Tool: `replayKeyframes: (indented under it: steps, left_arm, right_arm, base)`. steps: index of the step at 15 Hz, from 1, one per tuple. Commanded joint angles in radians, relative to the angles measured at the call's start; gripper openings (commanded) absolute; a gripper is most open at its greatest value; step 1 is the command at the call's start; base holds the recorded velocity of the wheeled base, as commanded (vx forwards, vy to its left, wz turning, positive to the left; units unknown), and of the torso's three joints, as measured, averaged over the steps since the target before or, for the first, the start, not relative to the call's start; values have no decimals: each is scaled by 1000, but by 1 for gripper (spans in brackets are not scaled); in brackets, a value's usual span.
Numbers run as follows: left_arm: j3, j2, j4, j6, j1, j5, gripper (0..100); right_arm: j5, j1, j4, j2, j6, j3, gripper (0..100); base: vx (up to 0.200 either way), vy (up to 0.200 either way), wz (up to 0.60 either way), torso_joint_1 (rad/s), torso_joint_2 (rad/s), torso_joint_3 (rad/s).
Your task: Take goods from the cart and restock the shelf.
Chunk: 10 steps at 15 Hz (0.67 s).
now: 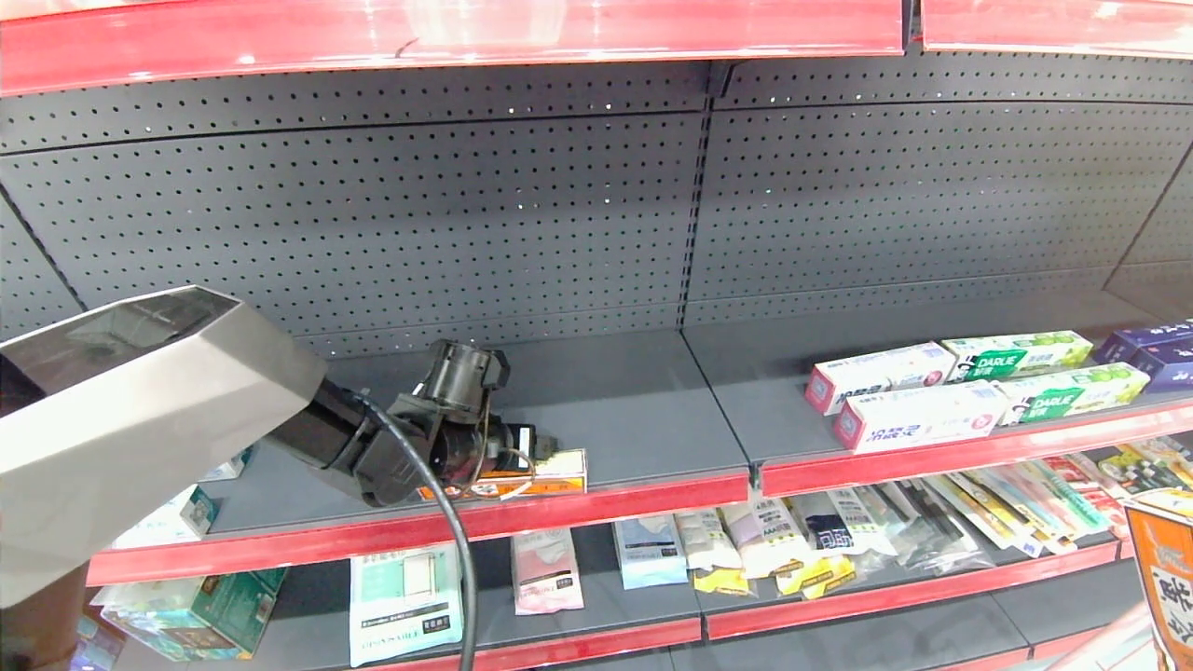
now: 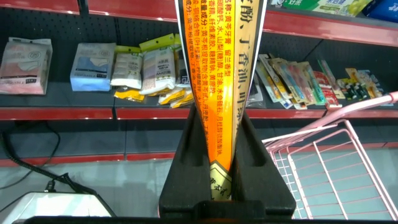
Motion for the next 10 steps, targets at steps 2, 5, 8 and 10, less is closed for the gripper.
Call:
replayKeyframes:
  steps: [2,5,8,10]
  left_arm:
    - [-24,-20,48,-3,2,9,100]
    - [-44,-20,56,-3,20,23,100]
    - [-47,-22,54,-3,23,26,100]
    - [-47,-23,50,-2,21,26,100]
  right_arm:
    - [-1,0,-1,1,0,0,0]
    - [-1,0,-1,-1,0,0,0]
    - [-1,0,-1,-5,0,0,0]
    - [-1,0,-1,-7,0,0,0]
  base:
    - [0,0,0,0,0,0]
    - [0,0,0,0,0,0]
    - [0,0,0,0,0,0]
    - [0,0,0,0,0,0]
